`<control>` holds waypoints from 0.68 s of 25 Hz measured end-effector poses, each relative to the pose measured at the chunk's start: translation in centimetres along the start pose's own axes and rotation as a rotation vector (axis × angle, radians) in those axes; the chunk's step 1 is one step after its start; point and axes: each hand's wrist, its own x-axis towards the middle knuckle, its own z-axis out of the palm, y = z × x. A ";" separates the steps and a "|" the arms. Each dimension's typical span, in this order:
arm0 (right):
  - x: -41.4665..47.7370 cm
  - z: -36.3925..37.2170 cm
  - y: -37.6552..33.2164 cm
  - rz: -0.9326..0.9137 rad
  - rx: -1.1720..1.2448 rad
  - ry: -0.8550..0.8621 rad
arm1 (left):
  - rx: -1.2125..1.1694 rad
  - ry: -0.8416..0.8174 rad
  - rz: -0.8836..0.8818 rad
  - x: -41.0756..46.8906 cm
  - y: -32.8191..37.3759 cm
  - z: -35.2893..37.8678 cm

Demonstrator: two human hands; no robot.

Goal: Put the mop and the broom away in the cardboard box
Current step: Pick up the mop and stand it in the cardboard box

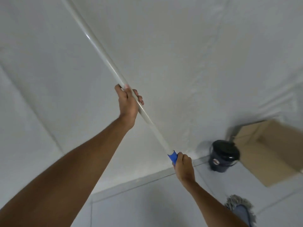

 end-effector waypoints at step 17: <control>9.3 -24.1 29.4 0.617 0.589 0.526 | -0.122 -0.846 0.234 -8.9 -1.1 52.8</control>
